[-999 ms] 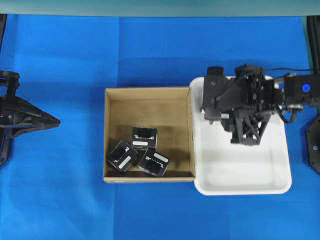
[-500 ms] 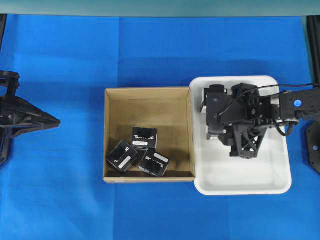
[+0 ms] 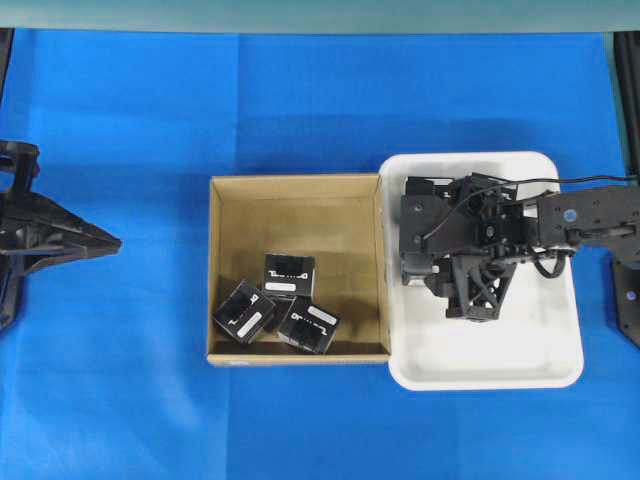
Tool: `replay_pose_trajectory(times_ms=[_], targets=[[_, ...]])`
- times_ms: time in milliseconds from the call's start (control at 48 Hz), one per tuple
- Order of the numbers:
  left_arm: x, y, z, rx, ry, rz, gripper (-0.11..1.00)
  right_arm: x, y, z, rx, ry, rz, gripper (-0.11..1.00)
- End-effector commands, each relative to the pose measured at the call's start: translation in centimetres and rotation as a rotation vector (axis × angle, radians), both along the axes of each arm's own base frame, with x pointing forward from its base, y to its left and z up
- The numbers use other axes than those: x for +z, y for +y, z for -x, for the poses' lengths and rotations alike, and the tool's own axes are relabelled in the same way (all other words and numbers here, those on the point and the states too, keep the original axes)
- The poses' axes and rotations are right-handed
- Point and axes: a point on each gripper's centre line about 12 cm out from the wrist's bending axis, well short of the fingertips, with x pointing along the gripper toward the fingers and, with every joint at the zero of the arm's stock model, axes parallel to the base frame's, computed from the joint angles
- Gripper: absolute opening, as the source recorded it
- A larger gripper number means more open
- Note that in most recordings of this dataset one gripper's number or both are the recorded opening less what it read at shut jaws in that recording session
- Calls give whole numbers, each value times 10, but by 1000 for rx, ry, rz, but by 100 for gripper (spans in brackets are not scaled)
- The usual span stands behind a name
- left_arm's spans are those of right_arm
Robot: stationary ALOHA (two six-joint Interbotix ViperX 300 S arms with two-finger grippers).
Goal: Pick a box that is randomly placed inside the cardboard box.
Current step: 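Lower the black box into the tray and open the right gripper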
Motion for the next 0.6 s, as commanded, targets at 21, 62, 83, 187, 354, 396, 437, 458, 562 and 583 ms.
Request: replay_pose_trajectory(times_ms=[21,62,83,187,354,396,437,458,562,583], targets=[[7,0,-2,-1,-20,-1,-7,0,1,-2,3,-12,-1,65],[7,0,-2,-1,-18,-1,-7,0,0,-2,3,-11,0,65],[7,0,-2,-1,-20,-1,-7,-1,0,-2,3,-9,0,65],[7,0,-2,-1,-18,-1,-7,-2,0,-2,0,-6,-1,65],[6,0,-3,0,-17,-1,-7,-1,-1,-3,-13,-14,-5,65],[6,0,-3,-1,-17,-1,-7,-1,-1,-4,-12,-19,-5,65],[6,0,-3,0,-17,1,-7,0,-1,-5,-12,-22,-5,73],[6,0,-3,-1,-17,-1,-7,0,-1,-5,-12,-25,-5,77],[6,0,-3,-1,-17,1,-7,4,-1,-8,-11,-50,-4,97],[6,0,-3,-1,-17,-1,-7,5,-1,-8,-11,-56,-4,99]])
